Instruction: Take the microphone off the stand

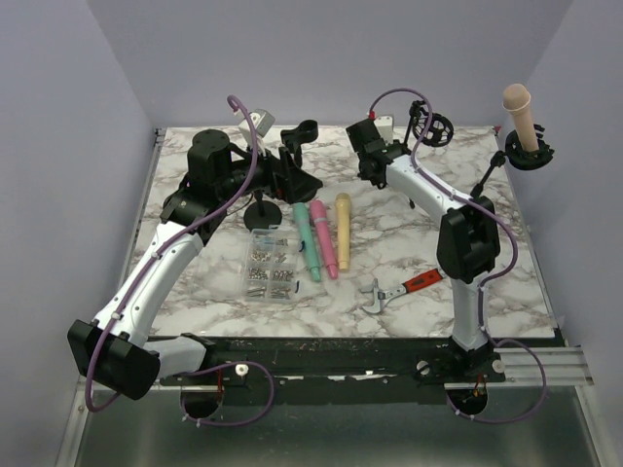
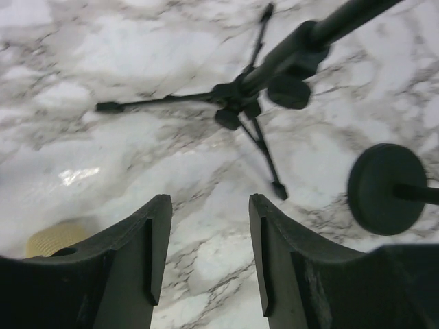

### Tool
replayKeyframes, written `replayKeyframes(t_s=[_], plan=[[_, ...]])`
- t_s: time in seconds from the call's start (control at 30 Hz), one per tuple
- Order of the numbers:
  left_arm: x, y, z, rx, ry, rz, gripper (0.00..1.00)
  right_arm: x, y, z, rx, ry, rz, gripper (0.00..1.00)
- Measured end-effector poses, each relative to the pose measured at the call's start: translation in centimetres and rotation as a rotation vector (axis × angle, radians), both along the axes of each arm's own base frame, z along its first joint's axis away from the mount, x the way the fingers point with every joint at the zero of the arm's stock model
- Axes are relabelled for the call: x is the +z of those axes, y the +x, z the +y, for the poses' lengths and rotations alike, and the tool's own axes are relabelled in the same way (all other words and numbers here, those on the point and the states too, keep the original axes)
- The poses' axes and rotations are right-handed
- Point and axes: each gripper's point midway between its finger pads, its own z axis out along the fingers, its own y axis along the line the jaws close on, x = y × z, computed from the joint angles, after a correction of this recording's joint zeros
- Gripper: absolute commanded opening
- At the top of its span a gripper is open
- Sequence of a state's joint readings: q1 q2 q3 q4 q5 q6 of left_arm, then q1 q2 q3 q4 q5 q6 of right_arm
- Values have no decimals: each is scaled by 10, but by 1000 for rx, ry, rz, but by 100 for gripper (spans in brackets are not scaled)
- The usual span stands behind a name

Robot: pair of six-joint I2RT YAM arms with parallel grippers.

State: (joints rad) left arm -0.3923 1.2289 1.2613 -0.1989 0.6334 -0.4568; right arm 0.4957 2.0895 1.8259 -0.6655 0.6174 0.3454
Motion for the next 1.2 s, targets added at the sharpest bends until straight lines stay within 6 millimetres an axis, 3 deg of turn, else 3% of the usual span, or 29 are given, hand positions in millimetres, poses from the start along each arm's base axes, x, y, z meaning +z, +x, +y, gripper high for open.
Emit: replayKeyframes(t_s=[0.2, 0.37, 0.5, 1.2], plan=[[0, 0, 0, -1, 2, -1, 99, 28, 9, -30, -117, -146, -108, 49], [0, 0, 0, -1, 1, -1, 99, 59, 26, -38, -156, -187, -202, 50], [0, -1, -1, -3, 3, -3, 99, 72, 43, -37, -164, -191, -249, 52], [-1, -2, -2, -9, 5, -6, 99, 53, 53, -56, -195, -208, -211, 49]])
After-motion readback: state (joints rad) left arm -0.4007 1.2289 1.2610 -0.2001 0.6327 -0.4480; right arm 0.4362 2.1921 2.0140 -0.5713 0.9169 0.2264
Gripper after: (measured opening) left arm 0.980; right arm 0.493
